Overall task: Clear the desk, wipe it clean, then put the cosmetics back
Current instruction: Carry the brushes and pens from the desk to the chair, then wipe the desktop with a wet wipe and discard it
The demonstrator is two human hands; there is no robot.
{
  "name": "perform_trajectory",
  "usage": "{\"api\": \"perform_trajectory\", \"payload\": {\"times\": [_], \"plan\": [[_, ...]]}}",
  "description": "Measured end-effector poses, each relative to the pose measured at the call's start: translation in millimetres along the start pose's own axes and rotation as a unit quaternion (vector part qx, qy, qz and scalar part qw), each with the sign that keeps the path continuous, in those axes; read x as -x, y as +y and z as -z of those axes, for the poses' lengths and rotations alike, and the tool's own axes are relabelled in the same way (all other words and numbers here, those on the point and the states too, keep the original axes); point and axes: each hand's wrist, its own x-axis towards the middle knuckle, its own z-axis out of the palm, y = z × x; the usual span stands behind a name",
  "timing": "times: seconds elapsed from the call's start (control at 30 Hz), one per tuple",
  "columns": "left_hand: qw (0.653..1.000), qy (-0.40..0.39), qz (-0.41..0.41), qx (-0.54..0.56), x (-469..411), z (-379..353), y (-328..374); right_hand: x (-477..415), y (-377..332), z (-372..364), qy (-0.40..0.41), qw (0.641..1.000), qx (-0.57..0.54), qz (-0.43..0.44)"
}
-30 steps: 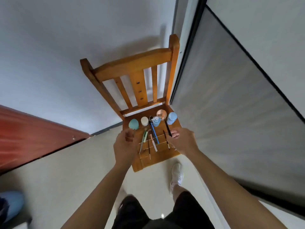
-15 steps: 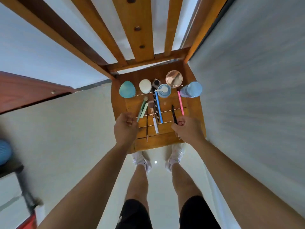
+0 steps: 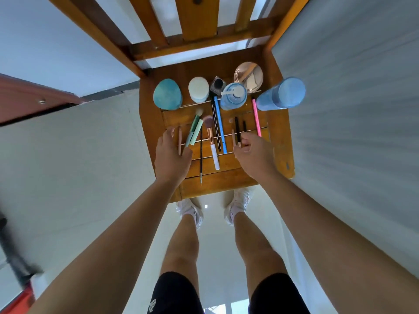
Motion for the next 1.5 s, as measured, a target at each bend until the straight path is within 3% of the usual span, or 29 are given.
{"api": "perform_trajectory", "payload": {"times": [0.27,0.47,0.7,0.83,0.93,1.13,1.33,1.5], "plan": [[0.978,0.052,-0.168,-0.113,54.4,75.0,31.8,58.2,-31.8,36.9,0.086,0.988,0.093,0.092],[0.965,0.134,-0.186,-0.128,114.4,174.8,87.5,133.7,-99.8,102.5,0.165,0.95,0.136,0.226],[0.91,0.298,-0.222,-0.183,232.4,330.8,157.6,229.7,-236.5,191.1,0.214,0.873,0.144,0.413],[0.883,0.382,-0.155,-0.224,297.0,410.6,158.6,284.8,-323.2,202.8,0.217,0.799,0.151,0.541],[0.861,0.441,-0.06,-0.246,353.8,462.8,131.8,349.4,-375.8,184.9,0.213,0.739,0.144,0.623],[0.824,0.533,0.033,-0.187,449.4,534.7,33.9,476.7,-448.5,111.3,0.196,0.633,0.11,0.741],[0.798,0.567,0.105,-0.173,549.6,568.7,-135.4,615.0,-481.0,-43.2,0.136,0.591,0.087,0.79],[0.791,0.556,0.202,-0.157,629.5,593.9,-259.7,704.2,-472.8,-185.7,0.038,0.565,0.107,0.818]]}}
